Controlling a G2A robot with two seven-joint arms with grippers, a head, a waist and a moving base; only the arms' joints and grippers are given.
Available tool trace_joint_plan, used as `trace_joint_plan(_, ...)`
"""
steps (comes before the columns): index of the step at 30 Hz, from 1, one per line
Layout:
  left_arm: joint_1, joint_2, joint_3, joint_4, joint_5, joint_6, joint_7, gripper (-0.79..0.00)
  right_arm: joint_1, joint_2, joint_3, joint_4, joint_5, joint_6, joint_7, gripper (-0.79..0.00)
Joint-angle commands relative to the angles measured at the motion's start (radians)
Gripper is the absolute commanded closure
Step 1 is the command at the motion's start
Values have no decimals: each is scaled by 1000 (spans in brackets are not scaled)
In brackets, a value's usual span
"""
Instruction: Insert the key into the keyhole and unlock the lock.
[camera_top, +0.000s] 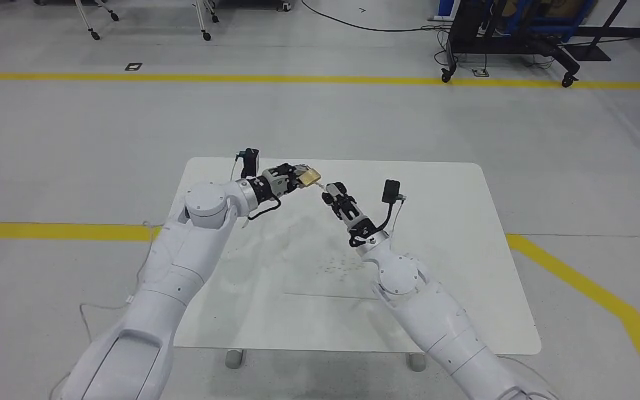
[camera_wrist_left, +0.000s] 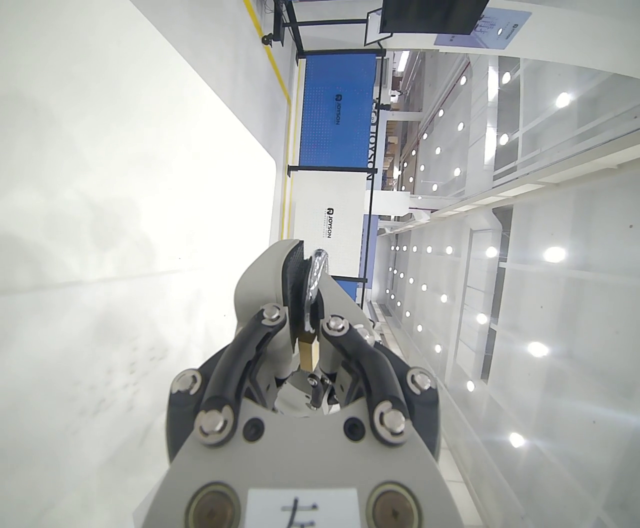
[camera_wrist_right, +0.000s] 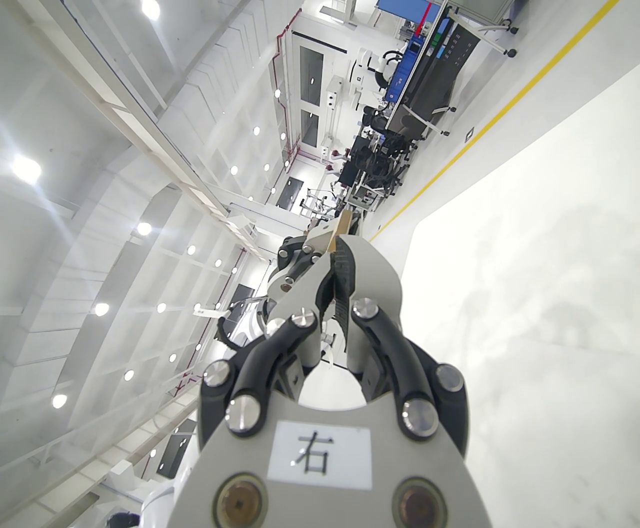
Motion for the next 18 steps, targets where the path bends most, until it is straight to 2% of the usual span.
trace_joint_plan(1, 2, 1, 0, -6, 8, 0, -3, 0, -2, -2, 3, -2, -1, 3, 1, 0)
trace_joint_plan(18, 32, 2, -6, -55, 48, -8, 45, 0, 9, -25, 7, 11, -30, 49, -35, 0)
